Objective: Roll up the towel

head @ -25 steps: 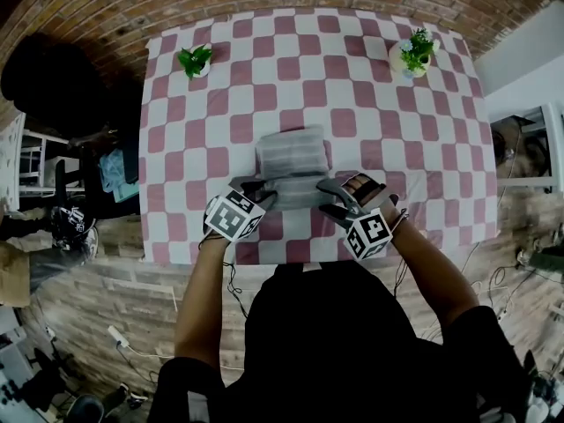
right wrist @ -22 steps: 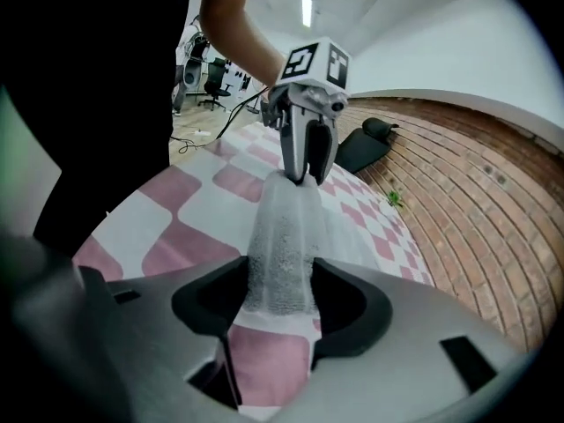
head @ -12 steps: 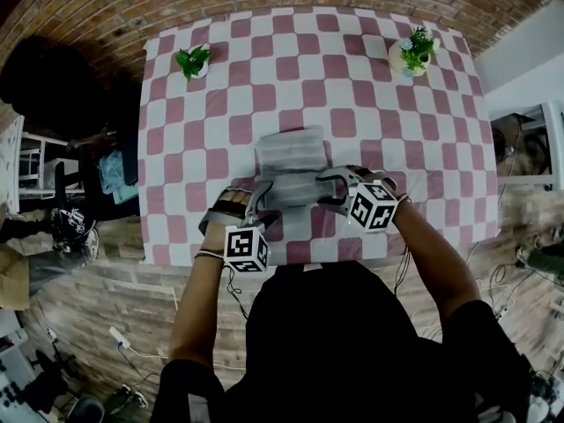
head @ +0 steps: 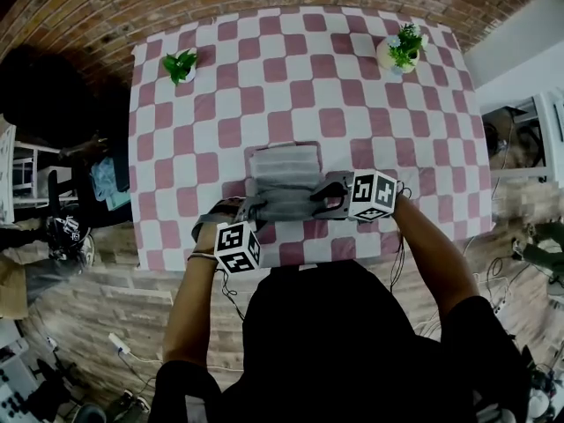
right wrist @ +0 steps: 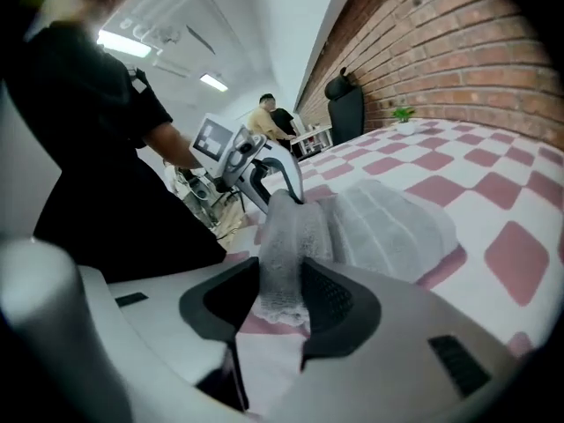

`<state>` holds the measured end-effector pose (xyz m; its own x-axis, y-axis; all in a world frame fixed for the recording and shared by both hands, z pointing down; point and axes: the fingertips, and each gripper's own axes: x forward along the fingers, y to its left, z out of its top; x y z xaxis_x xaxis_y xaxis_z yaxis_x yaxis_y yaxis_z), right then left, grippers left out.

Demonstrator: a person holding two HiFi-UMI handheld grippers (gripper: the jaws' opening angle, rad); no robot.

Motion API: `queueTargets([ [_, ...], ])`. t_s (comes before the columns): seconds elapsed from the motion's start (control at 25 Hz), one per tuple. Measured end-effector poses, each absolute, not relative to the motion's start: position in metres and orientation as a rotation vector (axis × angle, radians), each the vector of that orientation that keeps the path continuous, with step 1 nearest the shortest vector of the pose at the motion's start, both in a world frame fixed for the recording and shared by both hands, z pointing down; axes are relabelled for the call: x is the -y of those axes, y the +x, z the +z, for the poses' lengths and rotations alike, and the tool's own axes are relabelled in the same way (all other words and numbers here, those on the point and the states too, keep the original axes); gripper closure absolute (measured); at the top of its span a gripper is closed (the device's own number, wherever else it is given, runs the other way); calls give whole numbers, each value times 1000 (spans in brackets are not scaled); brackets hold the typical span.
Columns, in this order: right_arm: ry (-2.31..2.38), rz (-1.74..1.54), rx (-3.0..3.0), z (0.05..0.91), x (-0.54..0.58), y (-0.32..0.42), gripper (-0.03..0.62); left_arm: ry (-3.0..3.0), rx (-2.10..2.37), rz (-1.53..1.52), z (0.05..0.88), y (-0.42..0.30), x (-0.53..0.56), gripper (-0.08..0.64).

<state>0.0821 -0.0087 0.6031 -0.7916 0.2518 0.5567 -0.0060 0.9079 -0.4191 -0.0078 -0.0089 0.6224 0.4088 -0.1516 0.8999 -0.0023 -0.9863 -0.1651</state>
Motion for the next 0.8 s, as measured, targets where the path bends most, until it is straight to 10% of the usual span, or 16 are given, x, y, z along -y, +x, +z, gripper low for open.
queueTargets([
  [0.44,173,-499,2236,611,-5,91,295,-2812,-25,-1713,617,-7,11,403],
  [0.8,331,339,2489,606,39,97,403,-2844,-299,-1535,598,-11,56,347],
])
